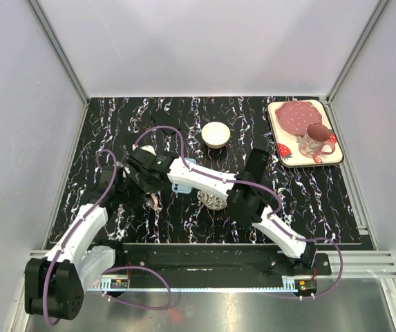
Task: Take the phone out of the phone case
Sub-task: Remove the phone case from the phone.
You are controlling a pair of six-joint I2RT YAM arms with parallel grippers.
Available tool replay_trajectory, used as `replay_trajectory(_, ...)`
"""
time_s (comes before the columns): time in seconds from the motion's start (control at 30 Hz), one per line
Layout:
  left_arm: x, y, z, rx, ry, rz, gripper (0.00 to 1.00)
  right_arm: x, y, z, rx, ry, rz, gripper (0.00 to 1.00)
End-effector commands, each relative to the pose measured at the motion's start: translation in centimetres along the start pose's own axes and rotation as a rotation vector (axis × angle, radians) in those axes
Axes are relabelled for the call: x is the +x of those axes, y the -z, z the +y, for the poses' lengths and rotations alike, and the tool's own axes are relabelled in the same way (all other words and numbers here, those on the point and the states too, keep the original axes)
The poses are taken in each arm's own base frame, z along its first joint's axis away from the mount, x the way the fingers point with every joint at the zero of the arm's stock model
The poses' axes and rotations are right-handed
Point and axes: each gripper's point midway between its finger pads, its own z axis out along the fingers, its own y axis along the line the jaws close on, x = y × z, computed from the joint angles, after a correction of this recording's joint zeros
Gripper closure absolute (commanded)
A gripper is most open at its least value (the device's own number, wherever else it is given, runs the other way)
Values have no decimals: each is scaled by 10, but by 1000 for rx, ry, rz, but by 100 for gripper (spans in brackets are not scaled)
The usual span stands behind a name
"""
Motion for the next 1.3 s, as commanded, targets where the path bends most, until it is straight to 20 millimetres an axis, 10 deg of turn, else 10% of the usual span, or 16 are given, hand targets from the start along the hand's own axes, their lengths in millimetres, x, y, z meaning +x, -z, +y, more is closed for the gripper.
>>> replay_trajectory(0.0,-10,-13,48,-228,4,-64,98,28,-30,-6,5,-16,88,100)
replay_trajectory(0.47,-36,13,27,-182,-12,-189,100,35,-25,-105,161,-128,90,100)
replay_trajectory(0.87,-44,25,15,-165,-25,-204,100,50,-20,-150,293,-78,89,100)
replay_trajectory(1.27,-35,14,12,-126,-7,-163,100,69,-12,-131,307,-34,124,66)
